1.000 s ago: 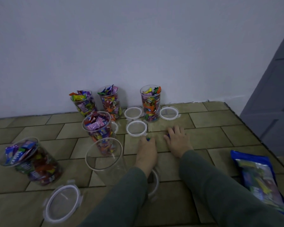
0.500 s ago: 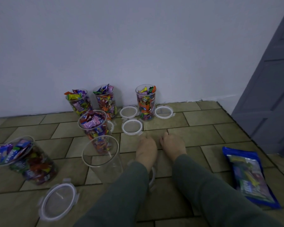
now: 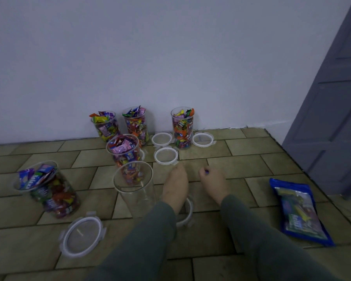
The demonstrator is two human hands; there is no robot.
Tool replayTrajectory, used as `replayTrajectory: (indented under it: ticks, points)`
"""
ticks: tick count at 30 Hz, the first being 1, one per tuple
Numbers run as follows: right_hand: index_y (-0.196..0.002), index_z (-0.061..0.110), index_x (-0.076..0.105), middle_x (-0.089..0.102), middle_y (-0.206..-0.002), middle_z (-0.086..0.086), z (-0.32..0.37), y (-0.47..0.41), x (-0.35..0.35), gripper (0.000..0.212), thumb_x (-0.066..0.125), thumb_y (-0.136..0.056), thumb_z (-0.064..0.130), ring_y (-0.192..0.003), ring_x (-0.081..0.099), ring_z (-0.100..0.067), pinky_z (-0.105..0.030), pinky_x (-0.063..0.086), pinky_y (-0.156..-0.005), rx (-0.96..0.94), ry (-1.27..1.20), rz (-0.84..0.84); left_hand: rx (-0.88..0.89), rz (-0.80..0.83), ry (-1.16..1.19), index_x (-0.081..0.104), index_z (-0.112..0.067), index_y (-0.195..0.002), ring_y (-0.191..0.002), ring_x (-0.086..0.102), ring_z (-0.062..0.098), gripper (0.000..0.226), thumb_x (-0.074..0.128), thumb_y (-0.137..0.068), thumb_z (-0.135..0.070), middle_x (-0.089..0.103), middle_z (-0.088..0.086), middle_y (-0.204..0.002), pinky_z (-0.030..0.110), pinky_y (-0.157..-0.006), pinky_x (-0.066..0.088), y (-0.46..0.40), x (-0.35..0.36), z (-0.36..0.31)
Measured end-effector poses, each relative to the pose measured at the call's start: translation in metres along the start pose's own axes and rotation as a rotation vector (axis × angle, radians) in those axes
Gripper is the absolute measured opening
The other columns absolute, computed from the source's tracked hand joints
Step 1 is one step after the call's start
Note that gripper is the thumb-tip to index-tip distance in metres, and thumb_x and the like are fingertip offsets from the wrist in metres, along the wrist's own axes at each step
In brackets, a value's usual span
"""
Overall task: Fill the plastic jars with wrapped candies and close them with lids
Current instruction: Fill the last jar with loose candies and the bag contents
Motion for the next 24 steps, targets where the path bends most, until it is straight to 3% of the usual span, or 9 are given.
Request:
replayTrajectory:
  ticks: [2, 5, 9, 12, 15, 18, 20, 22, 24]
  points:
    - [-0.061, 0.010, 0.042, 0.042, -0.060, -0.007, 0.015, 0.008, -0.009, 0.036, 0.044, -0.095, 0.020, -0.063, 0.042, -0.023, -0.033, 0.030, -0.060, -0.024, -0.141, -0.056, 0.048, -0.057, 0.044, 0.047, -0.001, -0.121, -0.109, 0.054, 0.033, 0.025, 0.033, -0.101, -0.005, 0.055, 0.019, -0.121, 0.035, -0.085, 0.042, 0.010, -0.019, -0.012]
    - [-0.059, 0.015, 0.035, 0.032, -0.055, -0.003, 0.050, 0.021, -0.016, 0.037, 0.044, -0.095, 0.018, -0.057, 0.031, -0.017, -0.033, 0.022, -0.056, -0.087, -0.422, -0.113, 0.111, -0.198, 0.087, 0.048, -0.004, -0.116, -0.106, 0.051, 0.029, 0.021, 0.033, -0.102, -0.005, 0.052, 0.015, -0.118, 0.024, -0.071, 0.029, 0.022, -0.063, -0.028]
    - [-0.066, 0.010, 0.046, 0.040, -0.057, -0.003, 0.094, 0.043, -0.003, 0.036, 0.043, -0.098, 0.027, -0.057, 0.034, -0.017, -0.033, 0.027, -0.058, -0.076, -0.863, -0.076, 0.206, -0.407, 0.224, 0.048, -0.007, -0.109, -0.086, 0.042, 0.016, 0.016, 0.036, -0.103, -0.014, 0.050, 0.007, -0.106, 0.020, -0.067, 0.024, 0.046, -0.136, -0.038]
    - [-0.069, 0.011, 0.047, 0.040, -0.052, 0.002, 0.138, 0.061, 0.001, 0.036, 0.043, -0.101, 0.026, -0.048, 0.035, -0.013, -0.025, 0.028, -0.050, -0.115, -1.057, -0.052, 0.316, -0.494, 0.341, 0.051, -0.011, -0.110, -0.090, 0.046, 0.012, 0.016, 0.039, -0.102, -0.017, 0.052, 0.000, -0.101, 0.017, -0.070, 0.028, 0.060, -0.175, -0.031]
    - [-0.060, 0.024, 0.041, 0.033, -0.049, 0.008, 0.177, 0.070, 0.005, 0.039, 0.045, -0.098, 0.030, -0.050, 0.030, -0.013, -0.029, 0.025, -0.051, -0.215, -1.078, -0.057, 0.368, -0.581, 0.429, 0.054, -0.013, -0.106, -0.084, 0.052, 0.010, 0.014, 0.041, -0.102, -0.017, 0.057, -0.002, -0.095, 0.020, -0.071, 0.036, 0.067, -0.202, -0.004]
    - [-0.058, 0.026, 0.038, 0.030, -0.052, 0.002, 0.198, 0.075, 0.016, 0.040, 0.045, -0.095, 0.037, -0.049, 0.026, -0.015, -0.031, 0.022, -0.049, -0.247, -1.046, -0.011, 0.336, -0.528, 0.594, 0.052, -0.023, -0.098, -0.072, 0.052, -0.004, 0.011, 0.043, -0.102, -0.019, 0.057, -0.009, -0.086, 0.015, -0.067, 0.042, 0.061, -0.205, 0.034]
    - [-0.063, 0.019, 0.036, 0.029, -0.051, 0.000, 0.201, 0.077, 0.024, 0.040, 0.042, -0.101, 0.029, -0.043, 0.024, -0.012, -0.025, 0.021, -0.043, -0.217, -1.104, 0.046, 0.305, -0.499, 0.718, 0.053, -0.030, -0.095, -0.080, 0.056, 0.006, 0.008, 0.047, -0.097, -0.033, 0.059, -0.006, -0.087, 0.027, -0.075, 0.047, 0.058, -0.200, 0.057]
    - [-0.066, 0.016, 0.035, 0.029, -0.050, 0.000, 0.202, 0.081, 0.030, 0.038, 0.040, -0.103, 0.025, -0.040, 0.023, -0.010, -0.021, 0.021, -0.039, -0.198, -1.136, 0.073, 0.280, -0.477, 0.816, 0.056, -0.030, -0.096, -0.088, 0.057, 0.017, 0.020, 0.047, -0.089, -0.046, 0.059, 0.000, -0.093, 0.043, -0.080, 0.048, 0.054, -0.193, 0.074]
    - [-0.066, 0.016, 0.035, 0.030, -0.049, 0.003, 0.201, 0.083, 0.035, 0.039, 0.040, -0.103, 0.025, -0.040, 0.024, -0.010, -0.021, 0.021, -0.039, -0.198, -1.144, 0.074, 0.271, -0.453, 0.897, 0.058, -0.027, -0.096, -0.089, 0.056, 0.018, 0.018, 0.051, -0.090, -0.042, 0.059, 0.001, -0.094, 0.042, -0.082, 0.048, 0.052, -0.187, 0.080]
Point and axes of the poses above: each hand's wrist, its own y-axis away from the middle knuckle, its own x-axis out of the palm, z = x × y, the point moved 9 cm from there along -y, towards the middle knuckle
